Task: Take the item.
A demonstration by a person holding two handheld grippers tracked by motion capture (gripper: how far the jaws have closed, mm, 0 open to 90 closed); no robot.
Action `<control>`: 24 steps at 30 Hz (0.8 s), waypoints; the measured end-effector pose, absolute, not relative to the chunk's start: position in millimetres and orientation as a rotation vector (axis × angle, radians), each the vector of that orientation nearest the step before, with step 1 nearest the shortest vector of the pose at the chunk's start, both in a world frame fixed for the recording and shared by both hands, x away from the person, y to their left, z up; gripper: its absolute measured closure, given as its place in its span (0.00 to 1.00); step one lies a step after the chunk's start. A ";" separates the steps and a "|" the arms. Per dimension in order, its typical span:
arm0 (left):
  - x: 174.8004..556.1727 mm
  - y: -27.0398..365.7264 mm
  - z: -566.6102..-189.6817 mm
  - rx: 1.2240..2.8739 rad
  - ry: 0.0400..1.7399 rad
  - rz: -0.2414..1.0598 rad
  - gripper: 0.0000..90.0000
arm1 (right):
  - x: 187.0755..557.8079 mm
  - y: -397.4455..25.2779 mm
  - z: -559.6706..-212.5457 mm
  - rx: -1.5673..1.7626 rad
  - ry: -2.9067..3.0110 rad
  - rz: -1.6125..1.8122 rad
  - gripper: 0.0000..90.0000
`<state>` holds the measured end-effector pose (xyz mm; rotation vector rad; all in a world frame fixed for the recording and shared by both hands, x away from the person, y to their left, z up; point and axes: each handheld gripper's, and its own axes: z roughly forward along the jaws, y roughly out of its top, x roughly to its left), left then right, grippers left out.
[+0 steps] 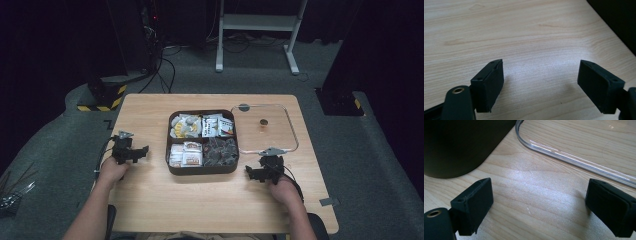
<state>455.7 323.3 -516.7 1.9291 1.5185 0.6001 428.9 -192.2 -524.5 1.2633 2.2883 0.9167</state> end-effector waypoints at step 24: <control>454.1 315.1 -485.9 2.001 1.387 0.429 0.26 | 428.9 -192.2 -524.5 1.262 2.289 0.917 0.09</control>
